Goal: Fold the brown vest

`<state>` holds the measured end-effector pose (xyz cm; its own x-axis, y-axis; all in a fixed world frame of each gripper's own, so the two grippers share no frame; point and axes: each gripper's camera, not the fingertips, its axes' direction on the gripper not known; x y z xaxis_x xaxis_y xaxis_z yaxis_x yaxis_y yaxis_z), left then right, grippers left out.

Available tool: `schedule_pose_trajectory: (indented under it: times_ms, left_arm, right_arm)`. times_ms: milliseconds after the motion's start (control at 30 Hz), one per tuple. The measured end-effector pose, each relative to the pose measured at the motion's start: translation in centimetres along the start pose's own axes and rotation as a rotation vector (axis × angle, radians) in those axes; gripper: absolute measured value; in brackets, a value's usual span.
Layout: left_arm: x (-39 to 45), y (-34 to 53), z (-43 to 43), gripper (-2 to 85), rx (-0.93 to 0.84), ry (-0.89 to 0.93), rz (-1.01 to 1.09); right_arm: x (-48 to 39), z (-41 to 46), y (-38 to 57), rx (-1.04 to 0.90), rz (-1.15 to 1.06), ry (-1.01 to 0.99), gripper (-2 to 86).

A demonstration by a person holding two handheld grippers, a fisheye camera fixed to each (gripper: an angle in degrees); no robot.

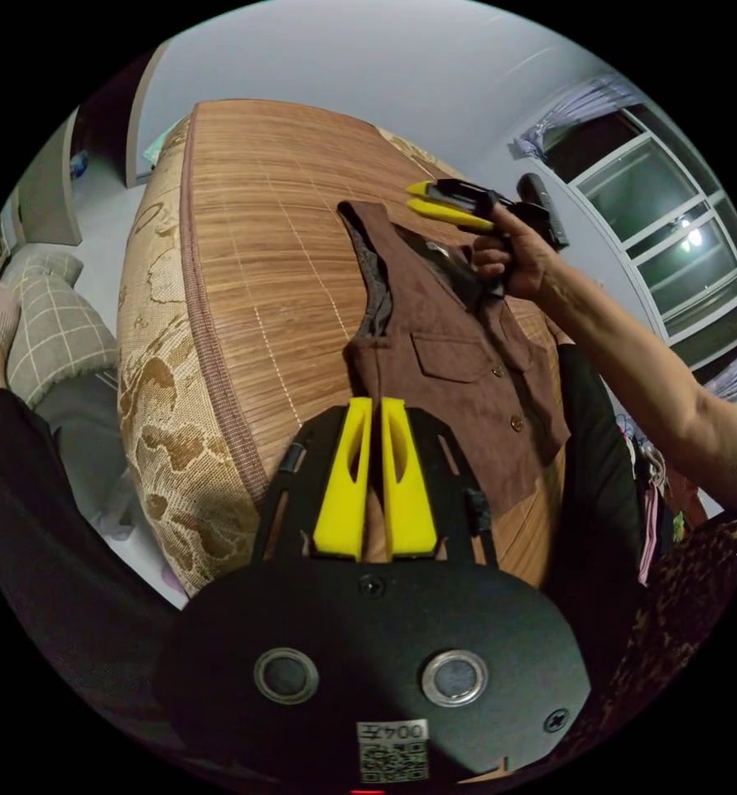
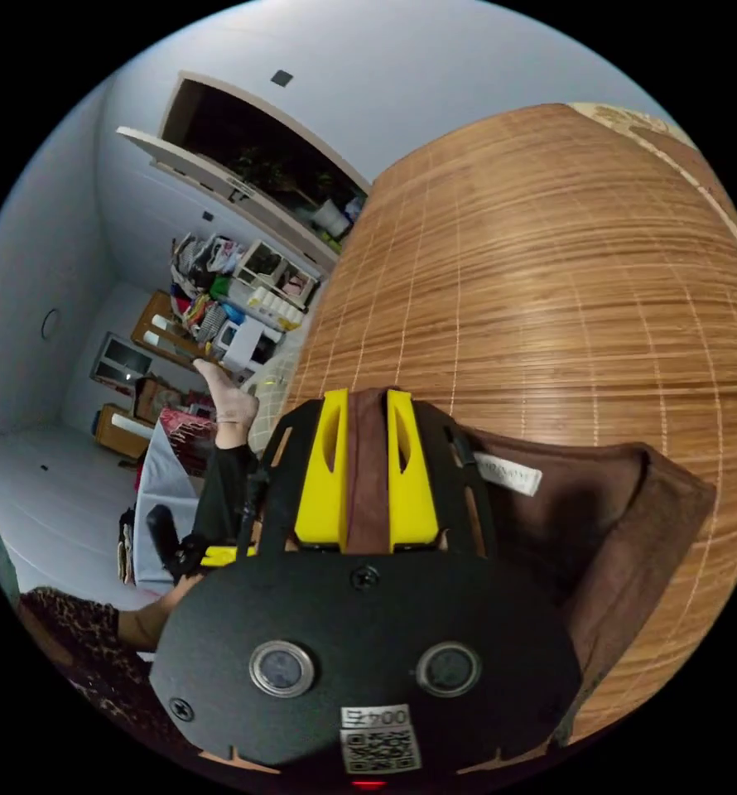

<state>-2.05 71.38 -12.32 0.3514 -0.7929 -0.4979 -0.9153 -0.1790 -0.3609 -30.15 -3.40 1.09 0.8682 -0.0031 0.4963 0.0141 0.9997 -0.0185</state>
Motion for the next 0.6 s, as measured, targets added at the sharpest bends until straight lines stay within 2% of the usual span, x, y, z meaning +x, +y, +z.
schedule_pose_trajectory:
  times_ms: [167,400,500,533,600]
  left_arm:
    - [-1.8,-0.5,-0.7,2.3,0.025,0.076,-0.065]
    - [-4.4,0.5,-2.5,6.4,0.073,0.232,-0.177]
    - [-4.3,1.4,-3.2,8.2,0.054,0.247,-0.195]
    - [-4.0,1.5,-3.5,8.9,0.04,0.229,-0.185]
    - [-3.4,1.6,-3.8,9.7,0.021,0.18,-0.168]
  right_arm:
    - [-1.3,-9.9,8.8,0.026,-0.045,0.084,10.9]
    - [4.8,-22.5,23.3,0.015,0.295,0.189,11.2]
    - [7.7,-24.6,25.4,0.005,0.417,0.111,11.5]
    - [8.2,-24.5,25.4,-0.034,0.424,0.069,11.6]
    - [8.7,-23.6,25.1,-0.135,0.429,0.106,12.1]
